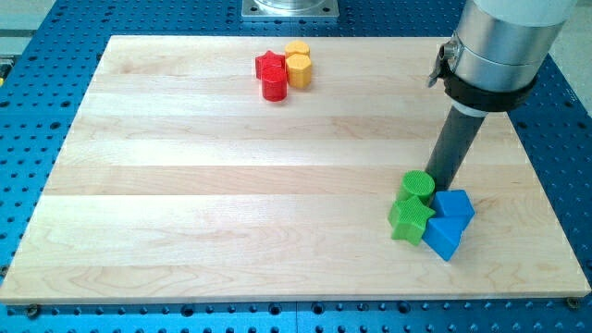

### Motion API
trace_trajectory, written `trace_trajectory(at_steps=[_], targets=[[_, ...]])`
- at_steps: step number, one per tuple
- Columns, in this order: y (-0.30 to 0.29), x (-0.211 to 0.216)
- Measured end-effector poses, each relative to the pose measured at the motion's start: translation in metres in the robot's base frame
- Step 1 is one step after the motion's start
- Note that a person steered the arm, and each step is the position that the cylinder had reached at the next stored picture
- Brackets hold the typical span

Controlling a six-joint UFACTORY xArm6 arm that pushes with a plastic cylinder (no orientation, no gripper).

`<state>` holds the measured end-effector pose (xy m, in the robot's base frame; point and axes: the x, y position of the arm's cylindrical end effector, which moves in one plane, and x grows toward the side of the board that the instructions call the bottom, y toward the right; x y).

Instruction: Push the hexagon into the group of blocks

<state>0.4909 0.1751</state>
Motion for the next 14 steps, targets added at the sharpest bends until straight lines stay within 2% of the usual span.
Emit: trace_trajectory(at_steps=[1, 3, 5, 6, 7, 9, 10, 12, 13, 14], targets=[[0.031, -0.041], [0.041, -0.189], [-0.020, -0.278], [-0.096, -0.285], [-0.150, -0.271], [-0.185, -0.180], [-0.184, -0.176], [-0.148, -0.240], [-0.180, -0.252], [-0.210, -0.237]])
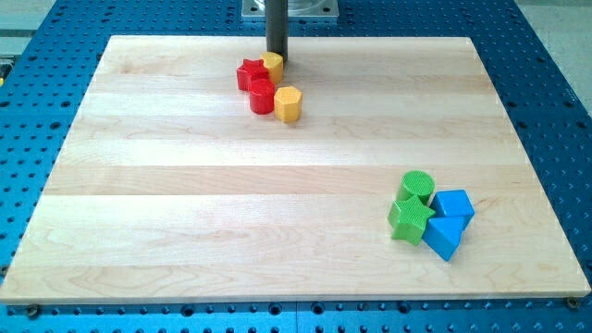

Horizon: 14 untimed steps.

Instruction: Push the hexagon into the group of blocks

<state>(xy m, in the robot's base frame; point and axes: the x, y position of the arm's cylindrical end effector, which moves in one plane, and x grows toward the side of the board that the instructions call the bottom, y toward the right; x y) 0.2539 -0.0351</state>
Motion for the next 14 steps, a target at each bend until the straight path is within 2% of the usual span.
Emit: trace_trajectory(at_steps=[1, 2, 3, 4, 5, 6, 7, 8, 10, 11, 12, 14], targets=[[-0.012, 0.050], [-0.015, 0.074], [0.001, 0.049], [-0.008, 0.035], [-0.006, 0.059], [0.018, 0.117], [0.055, 0.150], [0.069, 0.134], [0.055, 0.080], [0.084, 0.062], [0.109, 0.071], [0.110, 0.161]])
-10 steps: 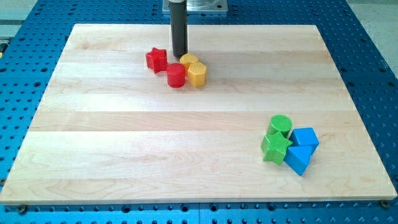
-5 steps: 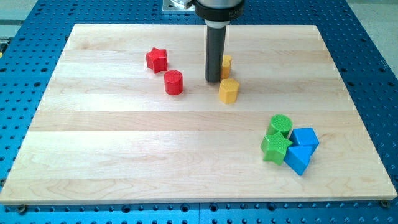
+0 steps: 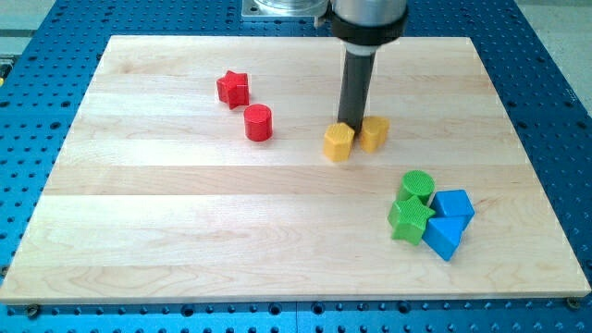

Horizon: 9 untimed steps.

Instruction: Push the hexagon into the group of blocks

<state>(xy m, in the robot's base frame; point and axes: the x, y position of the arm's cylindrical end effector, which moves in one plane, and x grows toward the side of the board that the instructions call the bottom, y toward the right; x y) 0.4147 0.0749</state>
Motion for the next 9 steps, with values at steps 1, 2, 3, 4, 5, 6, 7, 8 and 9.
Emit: trace_trajectory(at_steps=[1, 2, 3, 4, 5, 6, 7, 8, 9], targets=[[0.000, 0.006], [-0.008, 0.004], [-0.016, 0.040], [-0.016, 0.073], [-0.033, 0.039], [-0.065, 0.037], [-0.086, 0.068], [-0.051, 0.105], [-0.011, 0.108]])
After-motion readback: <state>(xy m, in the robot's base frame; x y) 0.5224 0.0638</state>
